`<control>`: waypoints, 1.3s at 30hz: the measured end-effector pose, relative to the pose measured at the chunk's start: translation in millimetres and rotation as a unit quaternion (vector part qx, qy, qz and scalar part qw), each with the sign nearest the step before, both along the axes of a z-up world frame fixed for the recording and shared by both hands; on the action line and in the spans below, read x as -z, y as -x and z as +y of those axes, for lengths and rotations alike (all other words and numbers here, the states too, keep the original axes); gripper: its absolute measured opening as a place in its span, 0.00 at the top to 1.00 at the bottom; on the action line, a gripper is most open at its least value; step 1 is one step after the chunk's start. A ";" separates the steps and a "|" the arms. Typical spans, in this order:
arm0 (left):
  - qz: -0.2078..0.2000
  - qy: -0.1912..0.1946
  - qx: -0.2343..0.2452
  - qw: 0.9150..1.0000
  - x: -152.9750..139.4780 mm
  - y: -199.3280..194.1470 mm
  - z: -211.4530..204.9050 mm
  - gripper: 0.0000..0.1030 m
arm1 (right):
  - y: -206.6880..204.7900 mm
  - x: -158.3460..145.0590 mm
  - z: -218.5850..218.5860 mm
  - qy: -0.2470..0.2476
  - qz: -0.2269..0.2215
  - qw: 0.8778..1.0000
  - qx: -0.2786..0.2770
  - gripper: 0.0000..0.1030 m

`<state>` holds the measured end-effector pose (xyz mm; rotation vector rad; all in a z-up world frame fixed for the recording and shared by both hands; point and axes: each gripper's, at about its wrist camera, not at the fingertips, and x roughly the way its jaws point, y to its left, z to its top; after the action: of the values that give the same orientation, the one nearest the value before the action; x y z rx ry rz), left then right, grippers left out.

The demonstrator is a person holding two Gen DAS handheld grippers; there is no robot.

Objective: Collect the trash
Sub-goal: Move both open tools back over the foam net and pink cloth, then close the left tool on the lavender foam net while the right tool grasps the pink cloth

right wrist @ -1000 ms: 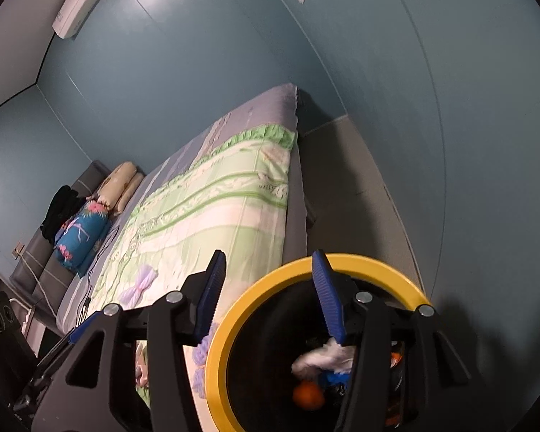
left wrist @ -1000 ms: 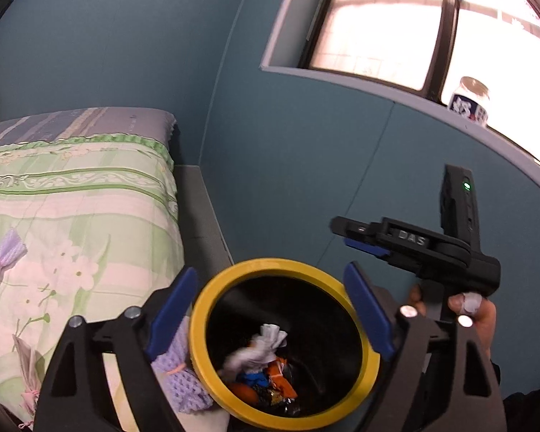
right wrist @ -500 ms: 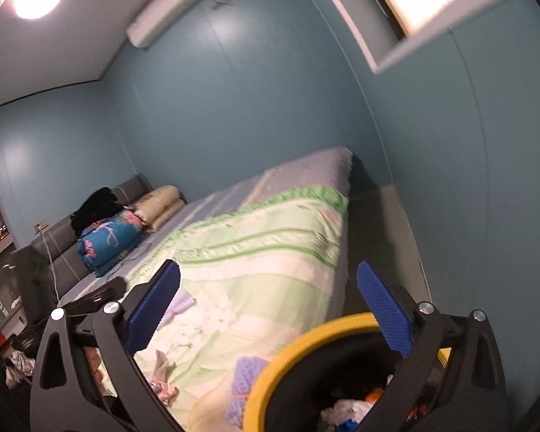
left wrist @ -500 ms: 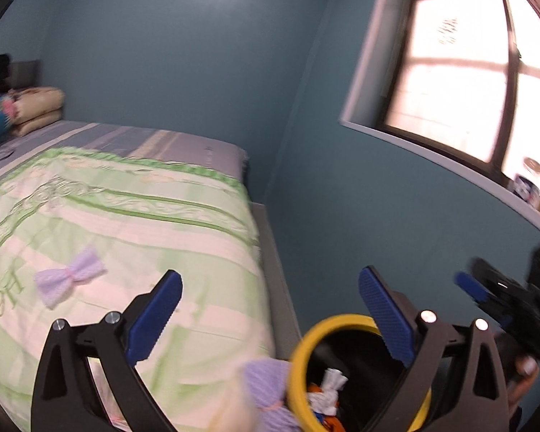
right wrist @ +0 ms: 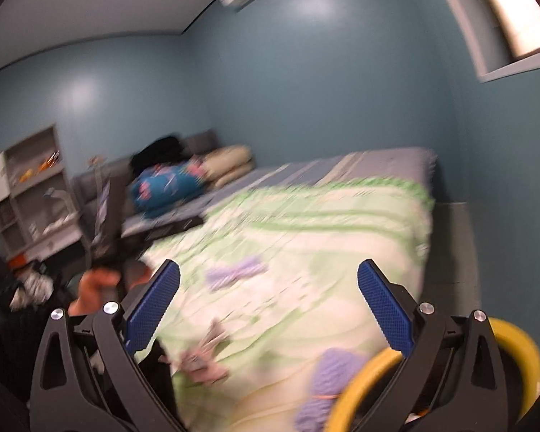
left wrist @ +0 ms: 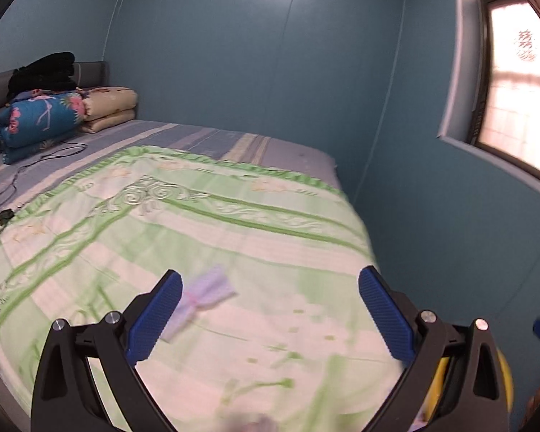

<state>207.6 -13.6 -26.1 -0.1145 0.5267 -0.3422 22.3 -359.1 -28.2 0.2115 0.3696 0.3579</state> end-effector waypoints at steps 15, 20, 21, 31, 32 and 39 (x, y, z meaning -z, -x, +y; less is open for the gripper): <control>0.098 -0.099 0.014 0.990 101.9 -106.0 29.0 0.08 | -68.2 109.7 149.0 0.108 0.165 0.972 -0.126 0.08; 0.119 -0.117 0.024 0.986 130.4 -132.8 29.1 0.13 | -78.8 122.3 153.3 0.137 0.189 0.965 -0.119 0.08; 0.126 -0.112 0.027 0.985 135.1 -138.1 30.5 0.14 | -80.4 124.6 154.2 0.137 0.194 0.964 -0.121 0.09; 0.150 -0.119 0.049 0.980 164.3 -152.3 23.4 0.65 | -90.0 142.3 170.5 0.170 0.229 0.951 -0.123 0.49; 0.142 -0.124 0.045 0.981 161.4 -150.3 21.9 0.72 | -91.6 143.7 169.7 0.165 0.236 0.950 -0.124 0.59; 0.122 -0.083 0.026 0.989 127.7 -137.1 30.4 0.80 | -88.4 136.0 163.5 0.140 0.247 0.950 -0.127 0.83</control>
<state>344.7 16.8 -153.8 0.0195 0.7999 -0.3356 110.8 -195.6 -164.2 -0.0318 0.9413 0.5004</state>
